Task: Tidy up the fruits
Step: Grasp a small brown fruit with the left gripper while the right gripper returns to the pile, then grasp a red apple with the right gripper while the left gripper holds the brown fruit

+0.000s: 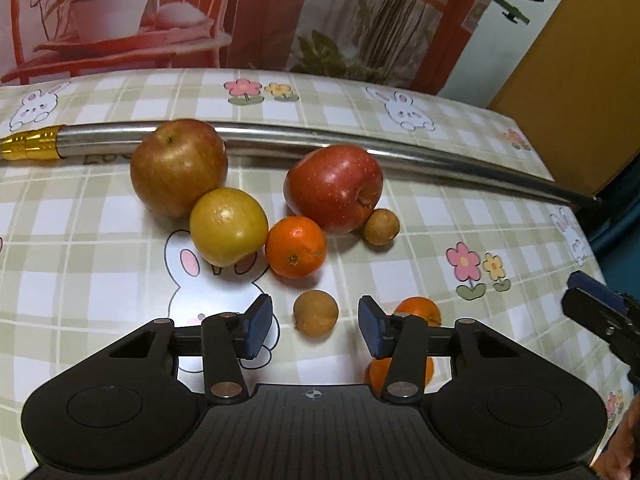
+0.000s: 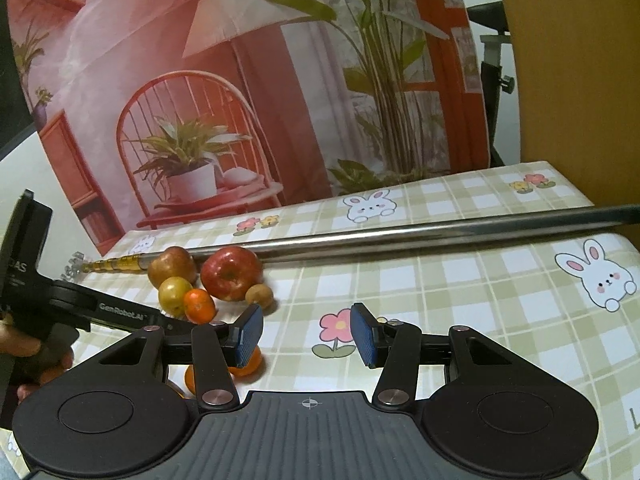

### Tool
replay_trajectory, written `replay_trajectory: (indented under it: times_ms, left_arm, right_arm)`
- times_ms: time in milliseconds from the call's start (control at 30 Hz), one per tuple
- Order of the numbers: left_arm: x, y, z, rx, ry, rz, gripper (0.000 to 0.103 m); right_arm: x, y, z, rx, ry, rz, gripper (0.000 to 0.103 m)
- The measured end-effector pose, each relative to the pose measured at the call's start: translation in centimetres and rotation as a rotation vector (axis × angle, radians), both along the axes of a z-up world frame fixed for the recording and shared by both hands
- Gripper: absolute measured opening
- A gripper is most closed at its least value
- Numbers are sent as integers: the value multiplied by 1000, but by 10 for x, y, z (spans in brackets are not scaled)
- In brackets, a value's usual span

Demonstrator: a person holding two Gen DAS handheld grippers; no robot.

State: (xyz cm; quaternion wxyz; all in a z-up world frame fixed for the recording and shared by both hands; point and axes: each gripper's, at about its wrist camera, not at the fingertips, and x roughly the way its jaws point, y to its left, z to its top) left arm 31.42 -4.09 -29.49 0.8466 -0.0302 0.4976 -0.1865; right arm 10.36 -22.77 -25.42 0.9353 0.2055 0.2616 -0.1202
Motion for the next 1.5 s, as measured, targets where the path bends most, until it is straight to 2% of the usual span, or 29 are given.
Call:
replay_trajectory:
  times_ms: [33, 100, 133, 300, 500, 733, 867, 1000, 1100, 1233, 1333, 1500]
  left_arm:
    - [1, -1, -1, 4, 3, -1, 47]
    - [2, -3, -5, 20, 7, 1, 28]
    - [2, -4, -6, 25, 10, 1, 28]
    - [-10, -2, 0, 42, -24, -20, 27]
    - [-32, 17, 23, 17, -90, -24, 27]
    - [-61, 56, 52, 4, -165, 59, 27]
    - [-74, 79, 64, -6, -192, 119, 27]
    - [-88, 100, 71, -29, -207, 167, 27]
    - [-95, 111, 72, -39, -210, 192, 27]
    - [-99, 119, 70, -40, -216, 204, 27]
    - [-100, 124, 68, -50, -215, 207, 27]
    - [-102, 124, 63, -40, -224, 202, 27]
  right_arm:
    - [0, -1, -1, 3, 1, -1, 46]
    - [0, -2, -3, 8, 4, -4, 46]
    - [0, -3, -3, 12, 5, -5, 46]
    - [-1, -4, -5, 14, 9, -4, 46]
    - [2, -5, -4, 13, 10, 15, 46]
    - [23, 3, 8, -44, -24, 102, 46]
    - [48, 10, 19, -93, -73, 166, 46]
    - [80, 14, 20, -92, -97, 215, 49]
    - [112, 19, 13, -94, -63, 249, 51]
    - [144, 27, -2, -92, -10, 269, 60]
    - [160, 32, -13, -90, 21, 272, 64]
    - [178, 38, -28, -96, 84, 278, 66]
